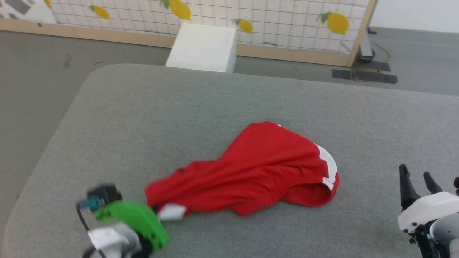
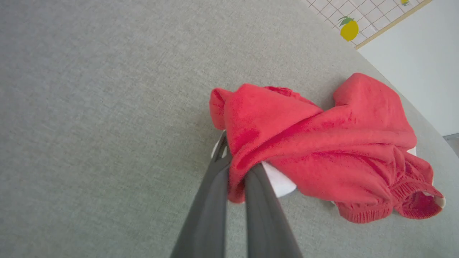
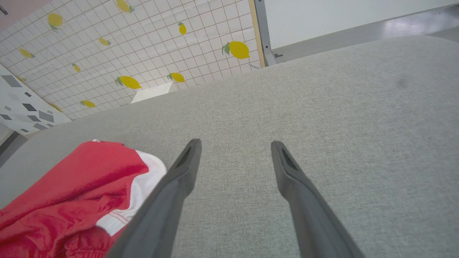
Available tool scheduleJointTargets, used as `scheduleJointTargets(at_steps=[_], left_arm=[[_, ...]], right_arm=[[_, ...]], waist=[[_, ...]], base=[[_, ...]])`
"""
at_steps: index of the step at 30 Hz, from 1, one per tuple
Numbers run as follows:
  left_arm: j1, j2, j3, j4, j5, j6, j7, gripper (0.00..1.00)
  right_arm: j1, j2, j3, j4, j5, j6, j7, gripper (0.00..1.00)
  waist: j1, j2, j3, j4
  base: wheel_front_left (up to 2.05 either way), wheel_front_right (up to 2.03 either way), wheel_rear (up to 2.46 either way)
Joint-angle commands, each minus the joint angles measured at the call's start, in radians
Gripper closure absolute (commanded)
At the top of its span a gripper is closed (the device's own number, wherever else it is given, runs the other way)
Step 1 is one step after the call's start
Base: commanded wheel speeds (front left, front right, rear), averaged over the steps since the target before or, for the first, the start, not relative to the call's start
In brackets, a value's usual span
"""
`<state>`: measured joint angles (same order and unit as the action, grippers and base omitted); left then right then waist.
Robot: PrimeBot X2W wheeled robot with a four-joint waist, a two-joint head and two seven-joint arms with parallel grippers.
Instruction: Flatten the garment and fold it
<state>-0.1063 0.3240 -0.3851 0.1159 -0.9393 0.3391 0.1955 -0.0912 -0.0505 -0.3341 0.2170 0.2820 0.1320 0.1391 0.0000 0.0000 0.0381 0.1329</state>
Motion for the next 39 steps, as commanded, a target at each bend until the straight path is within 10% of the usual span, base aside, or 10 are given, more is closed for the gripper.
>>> scheduleJointTargets(at_steps=[1,8,9,10,25,39], left_arm=[[0.047,0.010,-0.015,-0.014,-0.012,0.008,0.020,1.00],[0.145,-0.017,-0.046,-0.074,-0.074,-0.009,0.070,0.95],[0.140,-0.022,-0.042,-0.082,-0.080,-0.019,0.065,0.23],[0.132,-0.027,-0.034,-0.093,-0.086,-0.031,0.056,0.00],[-0.045,0.020,0.012,-0.053,0.268,-0.131,-0.433,0.00],[0.010,-0.128,0.157,-0.147,0.607,-0.224,-0.457,0.00]], right_arm=[[-0.010,0.000,0.005,0.001,-0.015,-0.001,-0.004,0.00],[-0.016,0.000,0.028,0.023,0.010,-0.001,-0.011,0.00],[-0.015,0.000,0.030,0.025,0.009,-0.001,-0.012,0.00],[-0.015,0.000,0.033,0.026,0.008,-0.001,-0.012,0.00],[0.038,0.000,0.130,-0.144,-0.085,-0.001,0.161,0.00],[0.054,0.000,0.346,-0.242,-0.261,-0.001,0.426,0.00]], waist=[[0.0000,0.0000,-0.003,0.022],[0.0000,0.0000,0.003,0.043],[0.0000,0.0000,0.003,0.046],[0.0000,0.0000,0.003,0.049],[0.0000,0.0000,0.002,0.047],[0.0000,0.0000,0.069,0.052]], base=[[0.00,0.00,0.00],[0.00,0.00,0.00],[0.00,0.00,0.00],[0.00,0.00,0.00],[0.00,0.00,0.00],[0.00,0.00,0.00]])
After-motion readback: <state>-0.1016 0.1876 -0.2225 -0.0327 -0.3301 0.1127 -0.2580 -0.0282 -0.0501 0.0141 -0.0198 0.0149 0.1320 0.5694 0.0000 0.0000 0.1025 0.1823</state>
